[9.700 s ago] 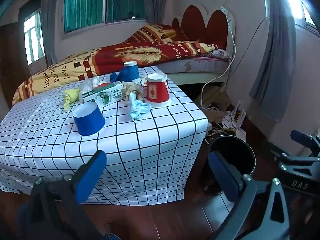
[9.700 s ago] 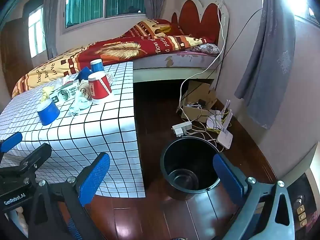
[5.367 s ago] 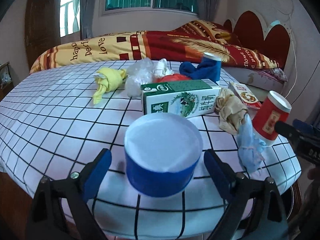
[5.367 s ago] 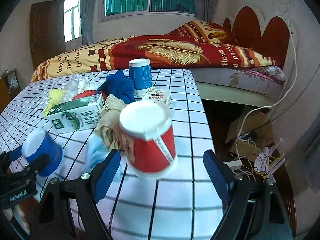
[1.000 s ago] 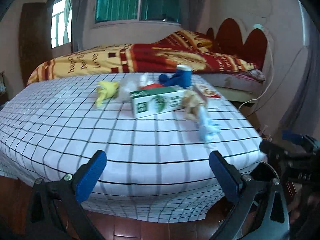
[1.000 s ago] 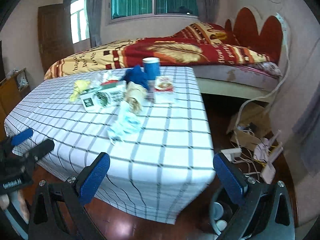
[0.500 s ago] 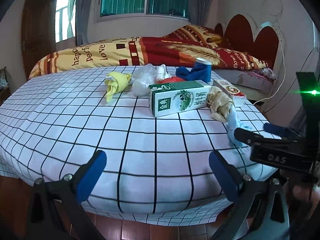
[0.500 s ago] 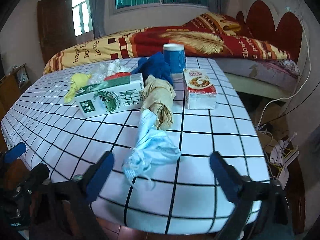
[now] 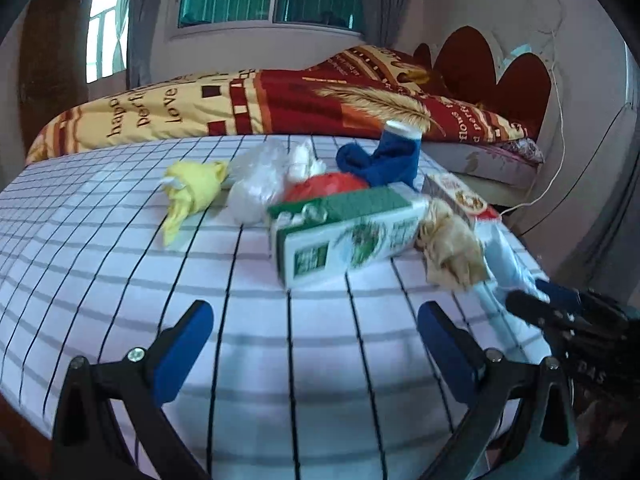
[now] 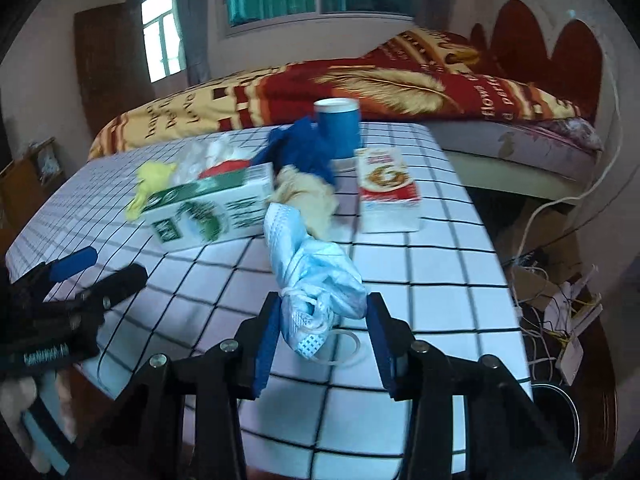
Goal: Collect trash
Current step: 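Grasp the blue face mask with the right tool while the left tool grasps the green carton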
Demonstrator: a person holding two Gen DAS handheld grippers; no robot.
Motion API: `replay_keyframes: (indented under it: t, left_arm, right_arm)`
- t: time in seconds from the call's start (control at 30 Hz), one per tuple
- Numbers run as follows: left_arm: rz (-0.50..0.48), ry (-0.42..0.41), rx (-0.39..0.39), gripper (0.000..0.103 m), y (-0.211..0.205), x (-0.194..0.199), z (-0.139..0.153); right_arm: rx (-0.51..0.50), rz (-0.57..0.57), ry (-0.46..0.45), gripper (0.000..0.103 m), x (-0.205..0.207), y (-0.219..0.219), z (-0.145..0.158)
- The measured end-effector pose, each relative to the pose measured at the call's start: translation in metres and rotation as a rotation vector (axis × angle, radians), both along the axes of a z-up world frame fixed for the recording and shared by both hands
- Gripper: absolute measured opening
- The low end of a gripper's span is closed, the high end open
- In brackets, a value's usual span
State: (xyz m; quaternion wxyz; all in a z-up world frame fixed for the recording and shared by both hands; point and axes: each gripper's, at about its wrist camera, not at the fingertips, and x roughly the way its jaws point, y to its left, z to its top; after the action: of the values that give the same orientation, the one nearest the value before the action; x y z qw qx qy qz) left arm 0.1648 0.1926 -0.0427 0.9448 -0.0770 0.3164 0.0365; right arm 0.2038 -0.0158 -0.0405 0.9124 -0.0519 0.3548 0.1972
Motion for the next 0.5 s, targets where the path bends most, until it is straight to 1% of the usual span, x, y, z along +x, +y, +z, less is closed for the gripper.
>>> replay_keyframes:
  t: [0.17,0.3,0.37,0.4,0.43,0.47,0.5]
  left_arm:
    - [-0.049,0.009,-0.015,0.102,-0.006,0.03,0.003]
    - [-0.091,0.026,-0.057,0.101,-0.013,0.045,-0.001]
    - [-0.179,-0.004,-0.127,0.101,-0.021,0.039,0.003]
    - [-0.222,-0.033,-0.13,0.101,-0.028,0.032,0.007]
    - [-0.228,-0.056,-0.087,0.101,-0.034,0.024,0.01]
    - [-0.216,-0.072,-0.028,0.101,-0.039,0.019,0.012]
    - [-0.196,-0.074,0.013,0.101,-0.04,0.017,0.012]
  right_arm:
    - [0.008,-0.058,0.016,0.045,0.014,-0.015,0.0]
    - [0.001,-0.077,0.024,0.046,0.017,-0.026,-0.001]
    - [0.0,-0.087,0.027,0.046,0.017,-0.032,-0.003]
    - [0.003,-0.09,0.028,0.046,0.018,-0.034,-0.004]
    - [0.006,-0.095,0.029,0.046,0.018,-0.038,-0.005]
    - [0.006,-0.099,0.028,0.046,0.018,-0.039,-0.005]
    - [0.008,-0.104,0.028,0.046,0.019,-0.043,-0.005]
